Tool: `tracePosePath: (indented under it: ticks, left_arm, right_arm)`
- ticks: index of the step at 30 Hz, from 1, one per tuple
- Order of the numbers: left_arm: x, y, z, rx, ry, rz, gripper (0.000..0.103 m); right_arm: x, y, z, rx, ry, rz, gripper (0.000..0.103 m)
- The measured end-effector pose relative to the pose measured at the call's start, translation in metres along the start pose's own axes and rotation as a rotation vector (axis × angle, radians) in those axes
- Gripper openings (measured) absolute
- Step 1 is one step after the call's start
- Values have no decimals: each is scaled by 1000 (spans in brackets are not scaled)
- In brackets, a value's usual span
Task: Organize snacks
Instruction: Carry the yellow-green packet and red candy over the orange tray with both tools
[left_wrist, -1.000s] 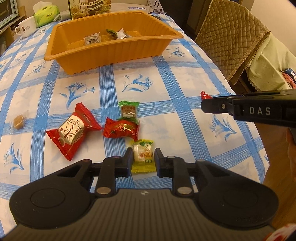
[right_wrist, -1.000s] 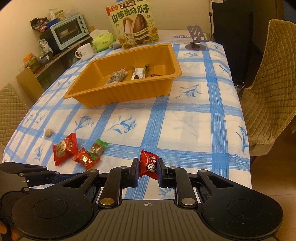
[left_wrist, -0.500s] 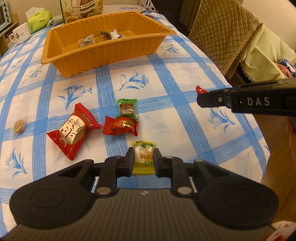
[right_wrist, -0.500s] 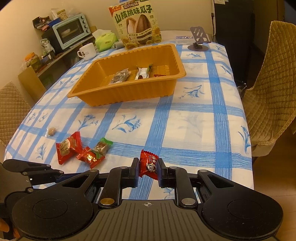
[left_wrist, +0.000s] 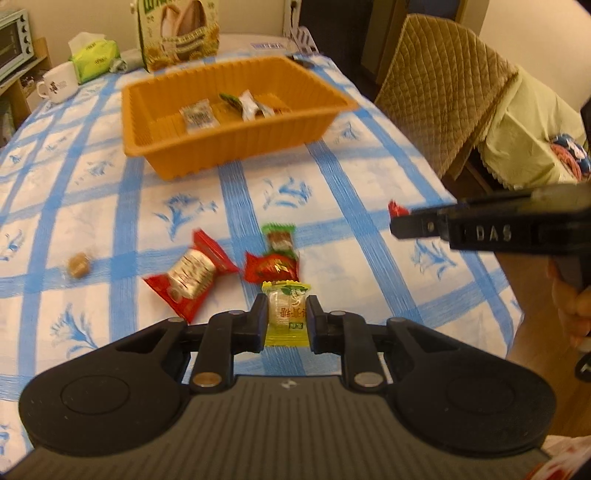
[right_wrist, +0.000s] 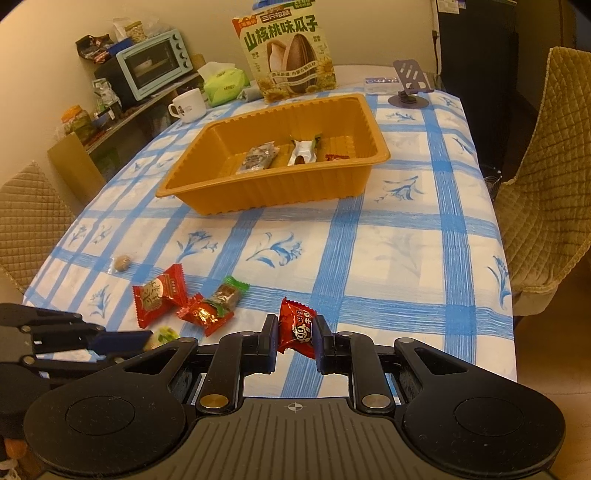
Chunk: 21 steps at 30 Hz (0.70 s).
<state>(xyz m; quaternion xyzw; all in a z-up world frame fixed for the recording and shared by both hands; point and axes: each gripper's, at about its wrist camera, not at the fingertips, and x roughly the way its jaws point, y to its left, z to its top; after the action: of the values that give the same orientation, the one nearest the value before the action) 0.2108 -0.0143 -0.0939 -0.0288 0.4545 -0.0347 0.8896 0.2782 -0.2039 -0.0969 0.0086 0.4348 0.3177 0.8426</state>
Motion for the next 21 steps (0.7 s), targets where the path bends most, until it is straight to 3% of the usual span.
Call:
tracePosePath:
  ticks: [9,21]
  left_arm:
    - [-20,29,40,-23,-93,63,19]
    - [-11,68,121,-30,-194,153,19]
  right_arm:
    - [-3,-6,29,-33,-38,18,20]
    - [11,-25,112,-62,-138,42,20]
